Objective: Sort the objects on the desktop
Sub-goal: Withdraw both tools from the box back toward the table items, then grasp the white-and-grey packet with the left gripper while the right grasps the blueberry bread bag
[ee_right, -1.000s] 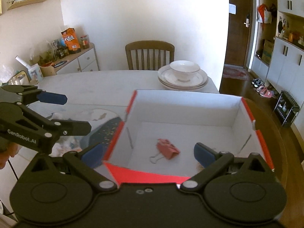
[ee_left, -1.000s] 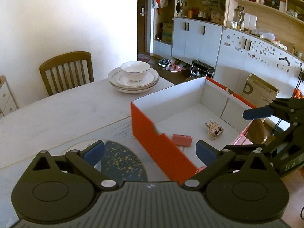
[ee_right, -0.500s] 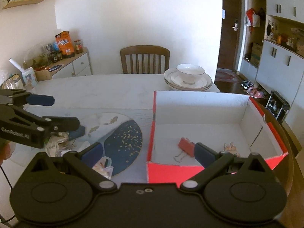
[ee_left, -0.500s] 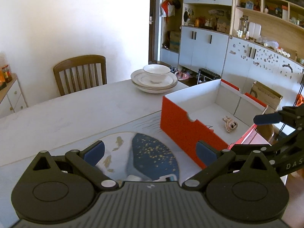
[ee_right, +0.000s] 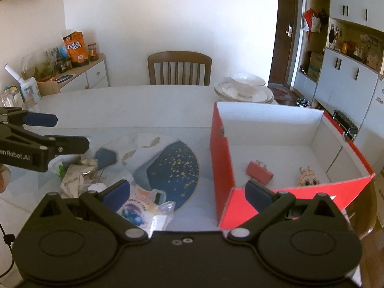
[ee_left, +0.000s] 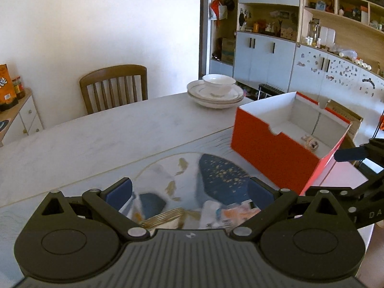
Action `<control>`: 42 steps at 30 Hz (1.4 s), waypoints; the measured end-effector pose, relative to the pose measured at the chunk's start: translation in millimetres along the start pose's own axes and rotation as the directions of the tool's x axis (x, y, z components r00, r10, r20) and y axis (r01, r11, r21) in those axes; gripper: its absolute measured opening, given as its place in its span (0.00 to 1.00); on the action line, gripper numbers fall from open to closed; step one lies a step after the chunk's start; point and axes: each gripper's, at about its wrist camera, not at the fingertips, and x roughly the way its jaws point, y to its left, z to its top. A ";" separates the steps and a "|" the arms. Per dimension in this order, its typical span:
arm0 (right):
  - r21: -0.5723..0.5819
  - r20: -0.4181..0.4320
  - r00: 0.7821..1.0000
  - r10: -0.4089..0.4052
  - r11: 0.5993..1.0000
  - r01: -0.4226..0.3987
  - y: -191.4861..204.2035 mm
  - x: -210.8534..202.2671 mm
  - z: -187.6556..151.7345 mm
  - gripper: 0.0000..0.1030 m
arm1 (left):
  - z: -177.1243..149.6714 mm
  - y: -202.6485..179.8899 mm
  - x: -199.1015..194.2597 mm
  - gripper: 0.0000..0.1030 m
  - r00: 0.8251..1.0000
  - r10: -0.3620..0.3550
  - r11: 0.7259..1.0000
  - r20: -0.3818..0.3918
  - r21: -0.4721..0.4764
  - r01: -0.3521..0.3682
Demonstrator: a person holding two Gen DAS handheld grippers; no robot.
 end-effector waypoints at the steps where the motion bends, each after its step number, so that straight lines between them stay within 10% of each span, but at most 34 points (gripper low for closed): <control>1: 0.005 -0.005 1.000 -0.001 1.000 0.001 3.2 2.0 -0.6 0.99 | -1.6 3.5 0.3 1.00 1.000 0.004 1.000 -0.001 -0.001 -0.004; 20: 0.011 -0.044 0.996 -0.081 0.997 0.081 56.4 44.9 -21.6 0.99 | -33.1 87.2 59.2 0.99 0.989 0.069 0.997 -0.134 -0.013 -0.072; 42: 0.094 -0.169 0.979 -0.111 0.987 0.128 69.7 84.8 -33.9 0.96 | -50.1 129.4 102.4 0.97 0.969 -0.023 0.988 -0.246 -0.154 -0.016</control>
